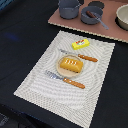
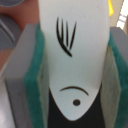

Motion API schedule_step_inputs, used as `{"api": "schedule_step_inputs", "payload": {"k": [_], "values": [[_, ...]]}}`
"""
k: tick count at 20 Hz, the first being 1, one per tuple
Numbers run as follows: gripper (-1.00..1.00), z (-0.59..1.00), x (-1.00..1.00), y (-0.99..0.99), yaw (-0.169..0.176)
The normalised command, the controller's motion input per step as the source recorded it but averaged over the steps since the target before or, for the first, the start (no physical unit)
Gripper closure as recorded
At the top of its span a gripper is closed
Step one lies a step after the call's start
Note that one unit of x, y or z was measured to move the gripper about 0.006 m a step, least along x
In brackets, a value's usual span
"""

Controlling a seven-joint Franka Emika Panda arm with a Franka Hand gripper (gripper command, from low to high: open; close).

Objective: Interact with the objects in diverse but meaningful ways.

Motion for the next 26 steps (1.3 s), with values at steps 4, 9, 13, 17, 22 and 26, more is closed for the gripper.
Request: {"api": "schedule_step_inputs", "payload": {"k": [4,9,13,17,22,26], "values": [[1.00,-0.06,0.66,0.66,0.000],[1.00,-0.28,0.38,0.50,0.013],[1.00,-0.31,0.38,0.44,0.021],[1.00,-0.31,0.37,0.35,0.027],[1.00,-0.29,0.37,0.41,0.023],[1.00,-0.27,0.38,0.45,0.022]]}}
